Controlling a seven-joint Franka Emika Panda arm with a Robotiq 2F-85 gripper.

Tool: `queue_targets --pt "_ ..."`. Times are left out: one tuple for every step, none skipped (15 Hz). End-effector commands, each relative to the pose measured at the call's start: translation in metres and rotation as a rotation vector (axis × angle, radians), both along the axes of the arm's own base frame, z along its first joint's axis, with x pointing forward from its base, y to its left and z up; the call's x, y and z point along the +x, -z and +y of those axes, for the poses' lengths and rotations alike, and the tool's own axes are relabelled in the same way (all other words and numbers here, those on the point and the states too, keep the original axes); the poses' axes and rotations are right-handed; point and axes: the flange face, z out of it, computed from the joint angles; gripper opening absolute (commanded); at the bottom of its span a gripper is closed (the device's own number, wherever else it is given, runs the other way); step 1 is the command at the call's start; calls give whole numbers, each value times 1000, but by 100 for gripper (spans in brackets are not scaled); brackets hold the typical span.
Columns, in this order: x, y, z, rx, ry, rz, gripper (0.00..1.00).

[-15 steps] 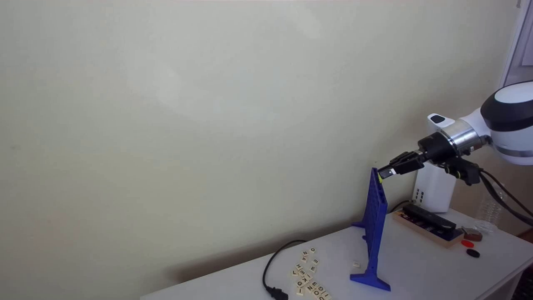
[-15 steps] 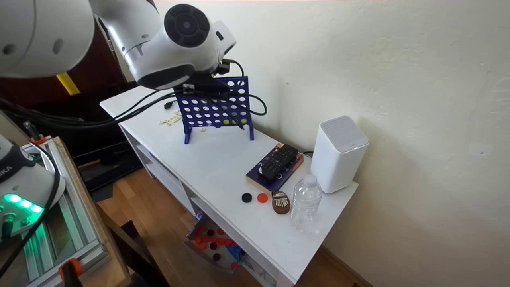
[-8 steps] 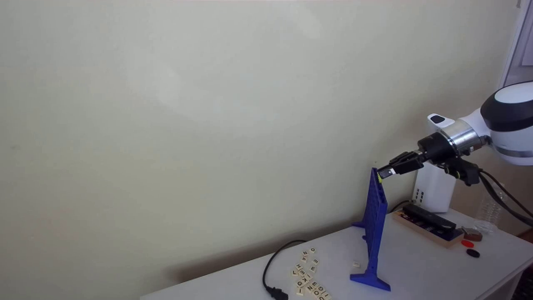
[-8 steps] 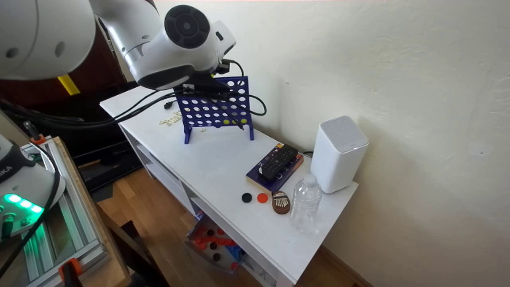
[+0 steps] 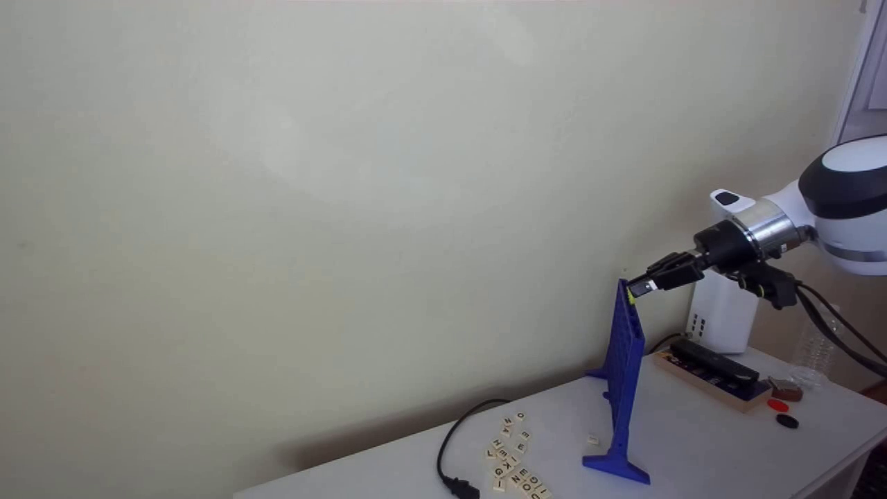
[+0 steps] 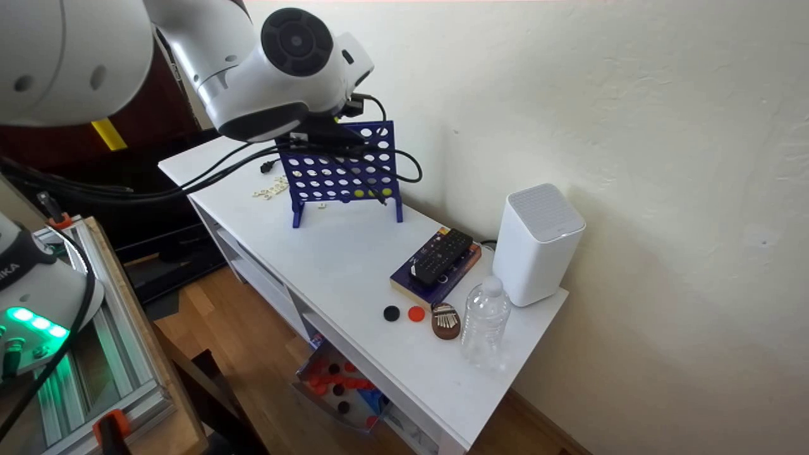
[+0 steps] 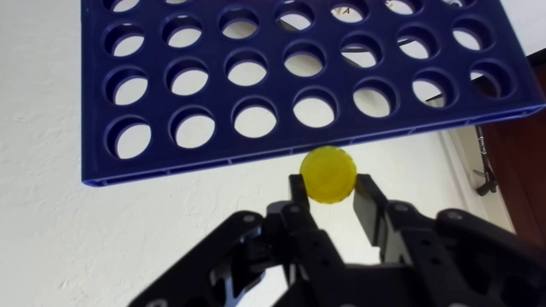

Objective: Put the yellow chip into the connect four game

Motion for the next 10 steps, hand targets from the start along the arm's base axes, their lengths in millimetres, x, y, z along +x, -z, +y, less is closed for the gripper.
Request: queue_targets --pt "4 4 0 16 -10 -18 8" --pt "4 4 1 16 -11 -18 8" --pt "4 5 1 17 -10 -16 8" --pt "4 6 1 18 -9 -14 8" --pt "4 7 2 19 -10 -13 8" --pt "4 8 2 20 -10 -12 8" --pt "4 9 2 22 -10 -10 8" --pt "4 10 2 23 -10 -8 8" --pt "4 12 2 22 -9 -6 8" --pt "4 13 2 21 -8 -3 8"
